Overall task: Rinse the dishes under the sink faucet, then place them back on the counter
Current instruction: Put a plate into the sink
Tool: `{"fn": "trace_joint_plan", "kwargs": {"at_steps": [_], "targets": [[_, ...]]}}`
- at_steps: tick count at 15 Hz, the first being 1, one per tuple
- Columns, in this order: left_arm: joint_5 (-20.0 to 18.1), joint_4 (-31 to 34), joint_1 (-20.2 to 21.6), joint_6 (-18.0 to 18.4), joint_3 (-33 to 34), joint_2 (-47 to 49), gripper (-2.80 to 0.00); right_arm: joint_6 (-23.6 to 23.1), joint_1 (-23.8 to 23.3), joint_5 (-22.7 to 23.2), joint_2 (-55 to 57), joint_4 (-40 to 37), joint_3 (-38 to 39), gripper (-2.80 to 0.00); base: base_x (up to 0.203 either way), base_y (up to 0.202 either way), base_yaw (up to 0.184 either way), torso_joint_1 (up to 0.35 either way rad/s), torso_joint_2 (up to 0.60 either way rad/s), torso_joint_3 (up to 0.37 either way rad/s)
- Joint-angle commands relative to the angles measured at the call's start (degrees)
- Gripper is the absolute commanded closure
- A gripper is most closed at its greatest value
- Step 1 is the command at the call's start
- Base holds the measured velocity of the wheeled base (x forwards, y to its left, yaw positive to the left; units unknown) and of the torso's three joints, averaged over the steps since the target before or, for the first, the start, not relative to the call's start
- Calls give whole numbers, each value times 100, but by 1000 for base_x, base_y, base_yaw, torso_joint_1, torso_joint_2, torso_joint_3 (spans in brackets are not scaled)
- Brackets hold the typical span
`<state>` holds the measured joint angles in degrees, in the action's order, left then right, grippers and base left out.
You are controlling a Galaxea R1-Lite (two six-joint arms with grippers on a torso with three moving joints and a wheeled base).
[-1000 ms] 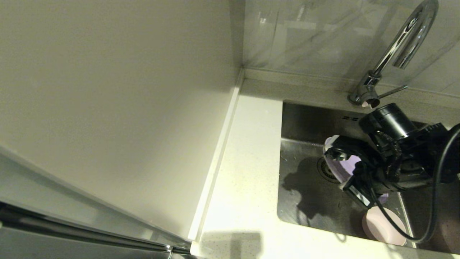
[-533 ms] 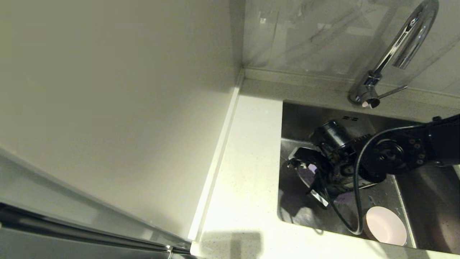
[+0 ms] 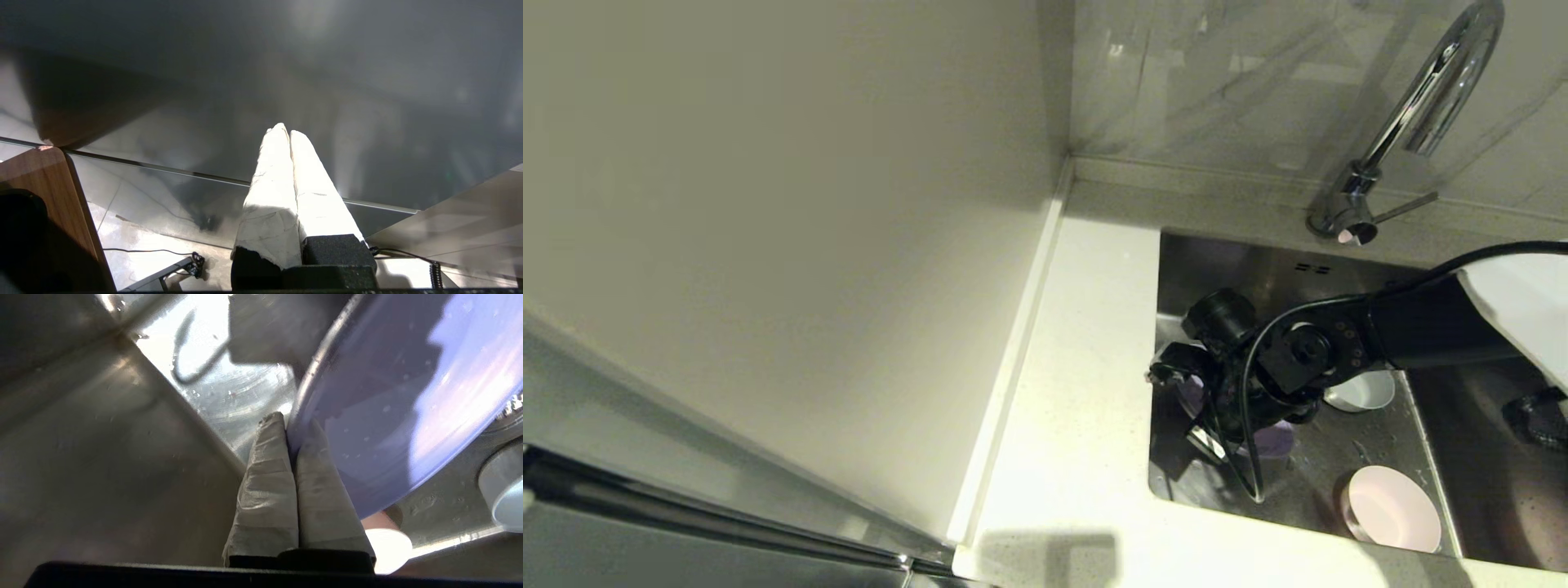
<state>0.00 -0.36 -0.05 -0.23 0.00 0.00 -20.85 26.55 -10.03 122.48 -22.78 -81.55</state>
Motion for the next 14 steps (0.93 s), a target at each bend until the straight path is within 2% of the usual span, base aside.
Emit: {"fn": "trace_joint_plan", "kwargs": {"at_steps": [1, 6, 8, 10, 12, 14], "targets": [[0, -8, 0, -3, 18, 0, 0, -7, 35, -25, 299, 24, -116, 0, 0, 0, 0, 0, 0, 0], [0, 1, 5, -3, 18, 0, 0, 181, 31, -77, 399, 11, -208, 0, 0, 0, 0, 0, 0, 0], [9, 1, -4, -3, 17, 0, 0, 190, 0, -299, 378, 11, -262, 0, 0, 0, 0, 0, 0, 0], [0, 1, 5, -3, 18, 0, 0, 219, -134, -563, 107, 2, -244, 0, 0, 0, 0, 0, 0, 0], [0, -6, 5, -3, 18, 0, 0, 231, -360, -614, -219, -62, -125, 0, 0, 0, 0, 0, 0, 0], [0, 1, -2, -3, 18, 0, 0, 230, -572, -786, -445, -370, -31, 0, 0, 0, 0, 0, 0, 0]]}}
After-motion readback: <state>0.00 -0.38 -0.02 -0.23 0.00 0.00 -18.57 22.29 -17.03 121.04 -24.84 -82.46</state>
